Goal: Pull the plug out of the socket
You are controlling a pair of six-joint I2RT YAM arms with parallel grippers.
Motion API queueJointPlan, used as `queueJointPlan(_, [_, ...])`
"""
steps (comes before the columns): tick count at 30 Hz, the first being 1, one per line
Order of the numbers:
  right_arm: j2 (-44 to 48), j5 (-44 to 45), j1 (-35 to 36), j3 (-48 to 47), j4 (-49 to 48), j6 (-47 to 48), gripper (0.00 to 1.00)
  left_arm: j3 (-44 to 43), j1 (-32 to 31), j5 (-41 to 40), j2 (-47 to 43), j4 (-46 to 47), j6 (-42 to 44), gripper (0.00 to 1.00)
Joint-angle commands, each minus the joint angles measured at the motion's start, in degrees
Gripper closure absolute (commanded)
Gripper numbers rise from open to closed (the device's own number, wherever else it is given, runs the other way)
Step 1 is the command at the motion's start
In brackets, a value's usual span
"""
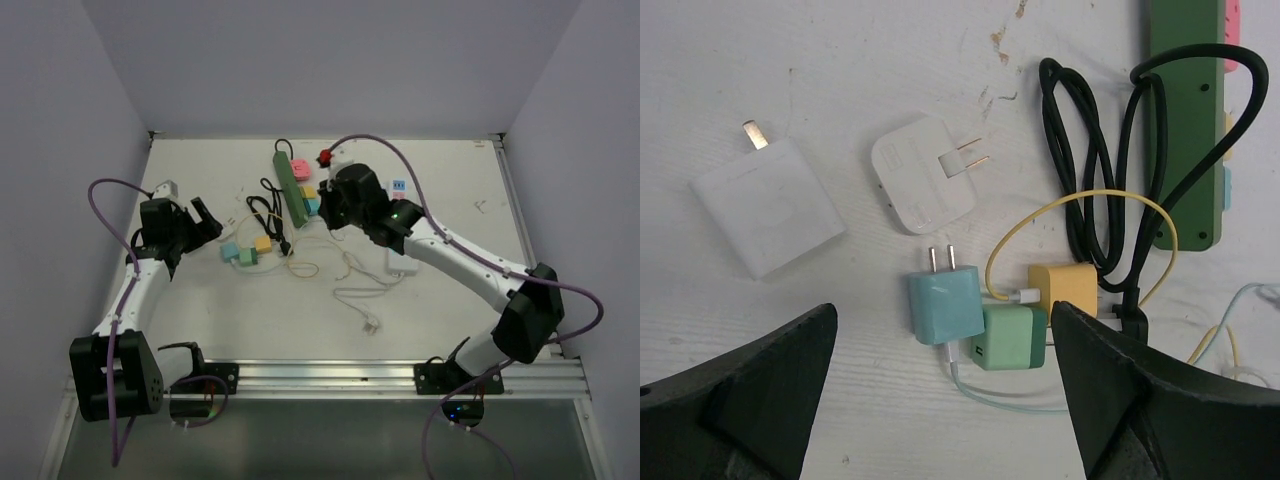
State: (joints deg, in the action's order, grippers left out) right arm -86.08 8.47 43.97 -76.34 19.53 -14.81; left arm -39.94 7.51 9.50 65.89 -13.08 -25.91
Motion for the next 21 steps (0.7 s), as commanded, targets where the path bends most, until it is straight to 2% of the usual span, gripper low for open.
queueJointPlan(1, [-4.0, -8.3, 7.2, -4.6, -1.3, 3.1, 1.00, -0.4, 0.5, -1.7, -1.7, -0.3, 0.0, 0.09])
queueJointPlan(8, [-16.1, -15.1, 16.8, -11.5, -0.5, 3.6, 0.98, -0.4, 0.8, -3.4, -2.3, -0.9, -0.4, 0.09])
queueJointPlan(11, [-20.4, -15.9, 18.2, -13.9, 2.7, 4.1, 0.84, -0.3, 1.0, -4.0, -2.7, -1.1, -0.6, 0.09])
queueJointPlan(14, [-22.5, -14.9, 18.6, -15.7, 6.5, 4.8, 0.64, -0.3, 1.2, -4.0, -2.6, -1.0, -0.5, 0.09])
queueJointPlan(16, [-21.8, -13.7, 18.5, -14.8, 7.1, 5.3, 0.54, -0.2, 1.3, -4.0, -2.7, -0.8, -0.6, 0.09])
queueJointPlan(19, [-19.0, -13.4, 18.5, -12.7, 7.3, 5.7, 0.46, -0.3, 1.3, -5.3, -3.0, -1.0, -0.5, 0.09])
queueJointPlan(21, [-17.7, -14.4, 18.5, -12.1, 7.8, 6.1, 0.33, -0.4, 1.3, -6.0, -3.6, -1.6, -0.4, 0.08])
